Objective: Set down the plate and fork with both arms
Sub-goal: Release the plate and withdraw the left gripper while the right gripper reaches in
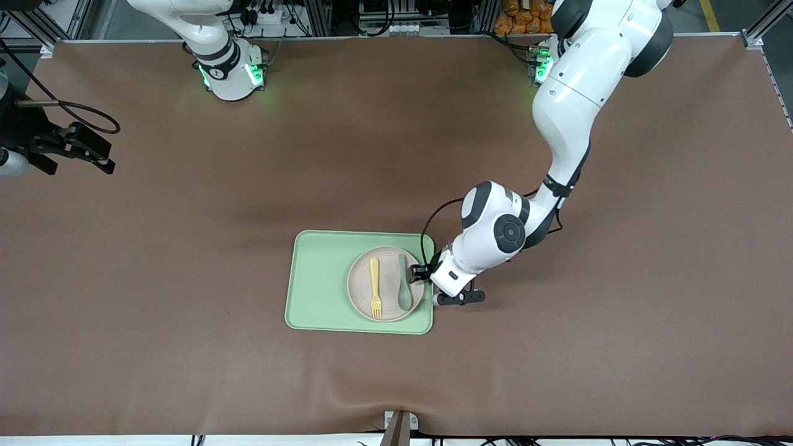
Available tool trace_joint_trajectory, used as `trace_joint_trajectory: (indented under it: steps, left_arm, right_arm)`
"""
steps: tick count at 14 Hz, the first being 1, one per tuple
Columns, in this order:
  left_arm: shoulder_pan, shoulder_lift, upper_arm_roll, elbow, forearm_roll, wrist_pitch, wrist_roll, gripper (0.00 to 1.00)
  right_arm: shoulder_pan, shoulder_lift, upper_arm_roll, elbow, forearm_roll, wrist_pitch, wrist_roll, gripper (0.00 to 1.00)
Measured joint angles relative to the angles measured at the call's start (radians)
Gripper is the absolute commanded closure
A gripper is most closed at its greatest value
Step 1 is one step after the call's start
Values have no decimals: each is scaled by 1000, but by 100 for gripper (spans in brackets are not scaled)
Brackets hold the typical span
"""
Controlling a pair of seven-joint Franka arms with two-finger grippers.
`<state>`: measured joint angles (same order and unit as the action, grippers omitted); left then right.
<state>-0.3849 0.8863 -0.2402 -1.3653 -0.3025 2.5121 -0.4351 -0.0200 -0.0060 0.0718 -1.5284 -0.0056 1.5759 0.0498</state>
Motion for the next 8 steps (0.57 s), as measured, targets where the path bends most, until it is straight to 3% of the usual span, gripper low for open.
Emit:
trace_joint_trajectory:
  steps: [4, 8]
  left_arm:
    - [65, -167, 27, 30, 64, -241, -1, 0]
    - [163, -371, 30, 29, 301, -575, -1, 0]
  right_arm:
    - [1, 11, 10, -1, 25, -3, -3, 0]
    - [10, 51, 17, -2, 147, 2, -3, 0]
